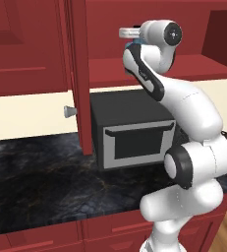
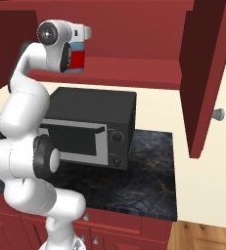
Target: Get the candle and the liquor from the cabinet and move them to the dining counter.
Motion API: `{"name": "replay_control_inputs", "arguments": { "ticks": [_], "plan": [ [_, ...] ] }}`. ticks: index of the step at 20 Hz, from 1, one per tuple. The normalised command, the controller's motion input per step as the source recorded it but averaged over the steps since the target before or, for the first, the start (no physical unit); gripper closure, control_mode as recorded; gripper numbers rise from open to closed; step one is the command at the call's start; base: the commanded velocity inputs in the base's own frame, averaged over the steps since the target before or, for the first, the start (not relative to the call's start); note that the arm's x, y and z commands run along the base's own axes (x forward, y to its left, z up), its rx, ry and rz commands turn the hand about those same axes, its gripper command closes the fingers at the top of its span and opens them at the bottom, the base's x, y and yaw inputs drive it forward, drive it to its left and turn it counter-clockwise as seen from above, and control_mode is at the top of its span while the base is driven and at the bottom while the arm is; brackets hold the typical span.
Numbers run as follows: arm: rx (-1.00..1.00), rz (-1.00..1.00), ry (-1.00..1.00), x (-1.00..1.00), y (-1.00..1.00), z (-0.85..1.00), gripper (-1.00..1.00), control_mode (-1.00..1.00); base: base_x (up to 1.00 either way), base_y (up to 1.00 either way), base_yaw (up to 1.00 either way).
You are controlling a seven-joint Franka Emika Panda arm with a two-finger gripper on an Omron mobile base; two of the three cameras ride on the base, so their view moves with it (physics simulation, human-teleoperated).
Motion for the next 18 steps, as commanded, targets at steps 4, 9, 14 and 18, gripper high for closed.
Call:
{"name": "replay_control_inputs", "arguments": {
  "ticks": [4, 9, 14, 18],
  "plan": [
    [0.0, 0.0, 0.07, -0.46, -0.42, 0.1, 1.0, -1.0, 0.0, 0.0, 0.0],
    [0.0, 0.0, 0.12, -0.53, -0.26, 0.03, 1.0, -1.0, 0.0, 0.0, 0.0],
    [0.0, -0.01, 0.11, -0.68, -0.07, 0.0, 1.0, -1.0, 0.0, 0.0, 0.0],
    [0.0, -0.03, 0.03, -0.85, -0.01, 0.0, 1.0, -1.0, 0.0, 0.0, 0.0]
  ]
}}
